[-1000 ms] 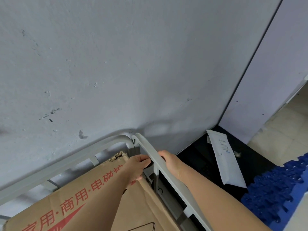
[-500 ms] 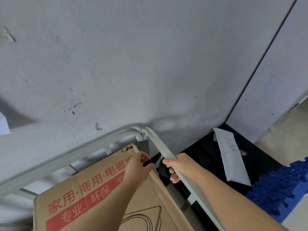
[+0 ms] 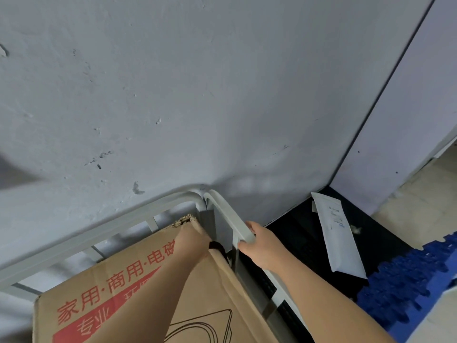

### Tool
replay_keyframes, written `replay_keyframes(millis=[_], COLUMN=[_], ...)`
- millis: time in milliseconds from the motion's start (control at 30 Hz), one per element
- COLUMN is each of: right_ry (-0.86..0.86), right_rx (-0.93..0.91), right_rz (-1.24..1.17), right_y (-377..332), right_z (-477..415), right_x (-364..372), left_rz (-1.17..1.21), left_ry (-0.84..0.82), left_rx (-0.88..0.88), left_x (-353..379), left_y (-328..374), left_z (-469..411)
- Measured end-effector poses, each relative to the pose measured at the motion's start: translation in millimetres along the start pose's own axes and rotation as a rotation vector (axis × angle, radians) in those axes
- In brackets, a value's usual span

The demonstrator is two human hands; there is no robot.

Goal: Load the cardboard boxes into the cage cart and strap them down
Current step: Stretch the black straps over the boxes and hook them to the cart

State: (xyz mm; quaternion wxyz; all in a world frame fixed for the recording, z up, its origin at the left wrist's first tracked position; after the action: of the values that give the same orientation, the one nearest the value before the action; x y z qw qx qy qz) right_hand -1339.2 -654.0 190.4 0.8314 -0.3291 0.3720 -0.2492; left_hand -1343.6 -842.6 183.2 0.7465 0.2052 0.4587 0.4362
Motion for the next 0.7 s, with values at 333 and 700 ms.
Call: replay_keyframes(millis=[333, 700], right_ry=[0.034, -0.158], right_rx=[-0.102, -0.09], right_rz=[0.103, -0.216], right_y=[-9, -11], right_z=[2, -23], right_x=[-1, -5], left_rz=[0.076, 0.398], left_ry=[-0.287, -0.465], left_rx=[0.019, 0.05], left_x=[8, 39], left_y=[7, 13], left_z=[-2, -35])
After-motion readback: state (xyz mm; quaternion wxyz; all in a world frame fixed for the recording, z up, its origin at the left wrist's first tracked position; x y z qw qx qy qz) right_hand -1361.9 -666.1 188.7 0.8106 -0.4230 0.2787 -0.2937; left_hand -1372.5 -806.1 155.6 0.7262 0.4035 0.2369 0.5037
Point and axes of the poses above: each hand's wrist, its own z-axis away from the middle knuckle, its own x-axis out of the palm, y = z × x, the point moved 6 cm from there along -z, towards the middle knuckle, and after that the axes turned 15 degrees about -y, right-handed, at the moved point
